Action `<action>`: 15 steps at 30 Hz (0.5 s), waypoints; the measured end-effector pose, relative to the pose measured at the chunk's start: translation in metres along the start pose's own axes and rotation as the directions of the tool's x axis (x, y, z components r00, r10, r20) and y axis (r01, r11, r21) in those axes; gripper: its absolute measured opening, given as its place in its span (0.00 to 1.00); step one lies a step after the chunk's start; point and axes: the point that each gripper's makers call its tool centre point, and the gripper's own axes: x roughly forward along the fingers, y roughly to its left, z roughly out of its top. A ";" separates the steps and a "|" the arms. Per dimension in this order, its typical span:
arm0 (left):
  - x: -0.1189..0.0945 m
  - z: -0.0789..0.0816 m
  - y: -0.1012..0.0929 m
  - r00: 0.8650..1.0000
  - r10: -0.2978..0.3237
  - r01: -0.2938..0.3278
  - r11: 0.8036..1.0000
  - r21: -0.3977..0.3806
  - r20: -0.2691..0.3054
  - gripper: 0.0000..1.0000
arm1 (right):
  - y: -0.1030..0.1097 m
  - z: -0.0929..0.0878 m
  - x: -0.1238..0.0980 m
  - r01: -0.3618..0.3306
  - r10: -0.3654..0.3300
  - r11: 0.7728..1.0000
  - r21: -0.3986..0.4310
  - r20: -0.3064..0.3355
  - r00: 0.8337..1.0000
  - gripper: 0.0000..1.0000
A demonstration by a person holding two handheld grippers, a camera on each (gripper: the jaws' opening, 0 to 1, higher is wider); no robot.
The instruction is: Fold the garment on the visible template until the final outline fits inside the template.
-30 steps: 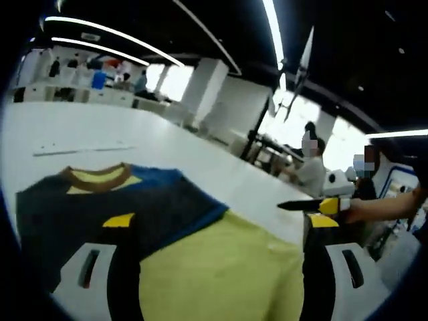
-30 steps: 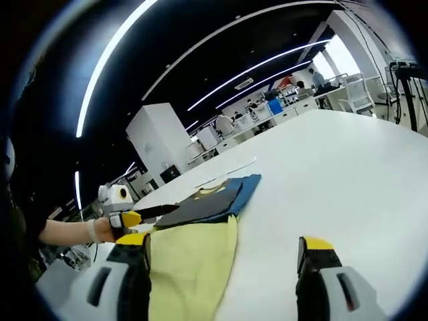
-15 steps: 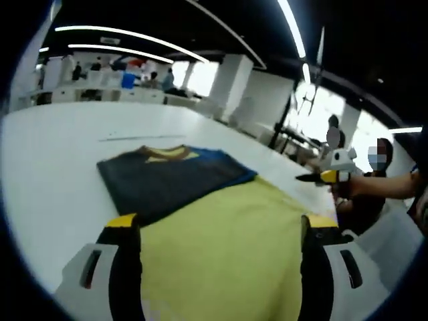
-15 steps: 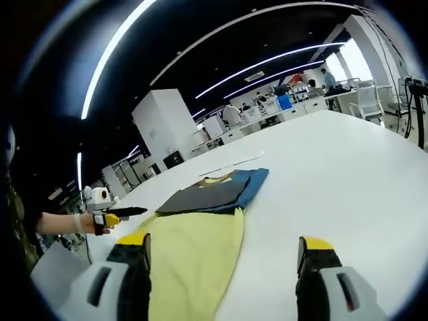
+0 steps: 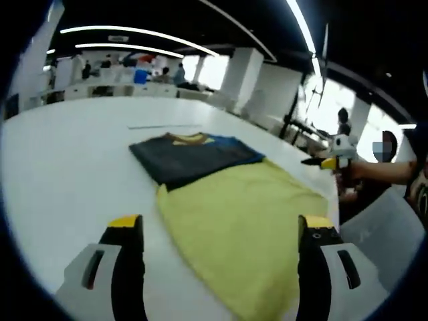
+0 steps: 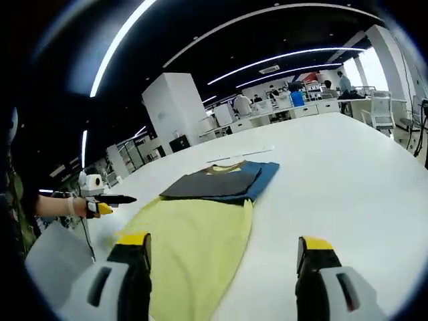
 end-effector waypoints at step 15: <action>-0.037 -0.043 -0.014 0.986 -0.030 0.044 0.996 0.079 -0.165 0.82 | 0.021 -0.041 -0.024 -0.077 0.048 0.987 -0.138 -0.206 0.977 0.60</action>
